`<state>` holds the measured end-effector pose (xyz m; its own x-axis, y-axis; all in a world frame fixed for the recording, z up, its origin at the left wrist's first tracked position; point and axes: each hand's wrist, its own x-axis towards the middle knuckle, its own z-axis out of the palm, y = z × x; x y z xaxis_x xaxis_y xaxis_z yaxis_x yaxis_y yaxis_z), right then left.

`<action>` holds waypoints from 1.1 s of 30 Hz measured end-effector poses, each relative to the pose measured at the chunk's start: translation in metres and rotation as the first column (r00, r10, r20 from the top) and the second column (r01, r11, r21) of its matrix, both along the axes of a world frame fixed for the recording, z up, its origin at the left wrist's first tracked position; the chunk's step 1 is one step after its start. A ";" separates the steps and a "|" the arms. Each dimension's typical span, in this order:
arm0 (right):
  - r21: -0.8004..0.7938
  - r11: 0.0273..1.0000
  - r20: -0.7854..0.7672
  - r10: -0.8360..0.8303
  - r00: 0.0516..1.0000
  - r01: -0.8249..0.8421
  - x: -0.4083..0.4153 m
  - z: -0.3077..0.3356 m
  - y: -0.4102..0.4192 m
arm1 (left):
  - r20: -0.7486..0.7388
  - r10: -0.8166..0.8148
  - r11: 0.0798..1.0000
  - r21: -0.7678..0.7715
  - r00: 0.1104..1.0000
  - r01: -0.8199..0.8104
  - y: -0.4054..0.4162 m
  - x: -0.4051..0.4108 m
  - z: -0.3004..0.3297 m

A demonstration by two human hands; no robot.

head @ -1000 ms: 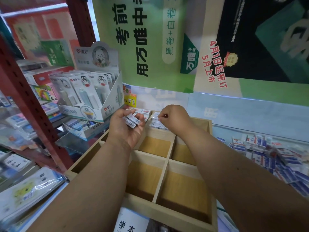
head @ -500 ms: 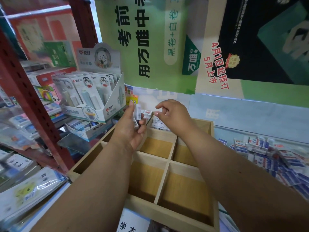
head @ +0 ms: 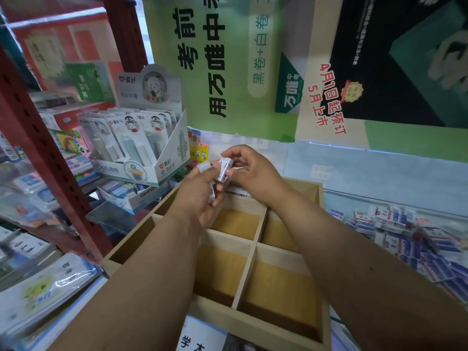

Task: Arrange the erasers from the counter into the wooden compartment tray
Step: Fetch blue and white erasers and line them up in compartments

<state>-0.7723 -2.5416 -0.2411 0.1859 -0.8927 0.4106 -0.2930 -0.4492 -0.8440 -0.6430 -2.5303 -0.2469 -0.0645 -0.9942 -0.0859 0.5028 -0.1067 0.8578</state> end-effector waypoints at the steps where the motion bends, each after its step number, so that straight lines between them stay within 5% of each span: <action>1: 0.003 1.000 0.030 0.010 0.999 -0.010 0.000 0.001 0.000 | 0.010 -0.002 1.000 -0.008 1.000 0.002 0.000 -0.001 0.000; 4: 0.004 1.000 0.152 -0.004 0.988 0.004 -0.006 0.006 0.002 | 0.022 0.011 1.000 0.015 1.000 -0.012 0.000 -0.002 0.001; 7: 0.009 0.980 0.164 -0.198 0.966 0.199 -0.021 0.006 -0.005 | -0.061 0.040 0.994 0.107 0.997 -0.033 -0.002 0.000 0.002; 11: -0.076 0.910 -0.150 -0.413 0.898 0.407 -0.042 -0.005 -0.012 | -0.145 0.071 0.987 0.154 0.987 -0.049 -0.004 0.001 0.001; 17: -0.109 0.921 -0.565 -0.368 0.739 0.375 -0.041 -0.008 -0.012 | -0.148 0.058 0.990 0.134 0.987 -0.038 -0.002 0.001 0.001; 29: -0.076 0.902 -0.628 -0.374 0.682 0.425 -0.037 -0.016 -0.022 | -0.058 0.059 0.997 0.059 0.997 -0.055 -0.005 0.000 -0.002; 33: -0.257 0.915 -0.538 -0.402 0.741 0.310 -0.034 -0.015 -0.016 | -0.055 0.082 0.994 0.075 0.995 -0.078 -0.009 0.002 -0.004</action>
